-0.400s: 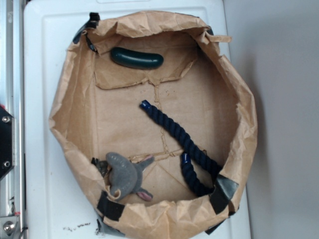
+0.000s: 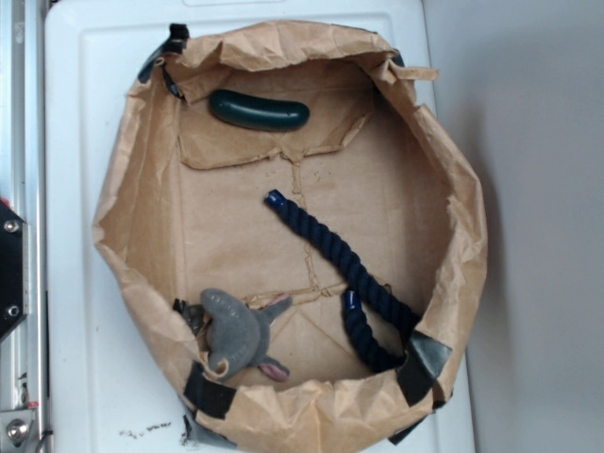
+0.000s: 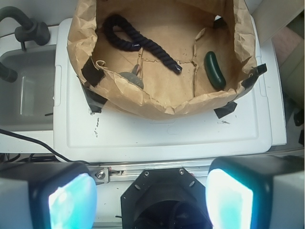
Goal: Grab the blue rope.
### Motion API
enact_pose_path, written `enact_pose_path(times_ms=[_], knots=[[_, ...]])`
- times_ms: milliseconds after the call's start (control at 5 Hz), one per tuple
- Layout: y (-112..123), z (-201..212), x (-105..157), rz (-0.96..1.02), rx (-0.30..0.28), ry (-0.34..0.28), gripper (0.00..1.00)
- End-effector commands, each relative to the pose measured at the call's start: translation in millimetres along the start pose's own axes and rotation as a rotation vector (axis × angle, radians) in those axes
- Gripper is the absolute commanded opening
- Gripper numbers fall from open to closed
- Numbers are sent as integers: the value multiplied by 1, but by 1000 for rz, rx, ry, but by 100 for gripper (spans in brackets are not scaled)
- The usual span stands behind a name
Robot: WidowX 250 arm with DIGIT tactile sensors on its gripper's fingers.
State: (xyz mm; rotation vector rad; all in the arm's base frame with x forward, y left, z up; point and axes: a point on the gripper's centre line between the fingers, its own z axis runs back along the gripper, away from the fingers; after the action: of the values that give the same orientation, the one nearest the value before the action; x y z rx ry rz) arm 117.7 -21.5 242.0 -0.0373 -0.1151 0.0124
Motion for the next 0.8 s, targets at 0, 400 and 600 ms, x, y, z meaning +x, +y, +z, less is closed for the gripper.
enact_pose_path(times_ms=[0, 400, 600], knots=[[-10, -4, 12, 49, 9, -29, 100], [-5, -18, 53, 74, 52, -34, 100], [-1, -25, 87, 72, 57, -46, 100]])
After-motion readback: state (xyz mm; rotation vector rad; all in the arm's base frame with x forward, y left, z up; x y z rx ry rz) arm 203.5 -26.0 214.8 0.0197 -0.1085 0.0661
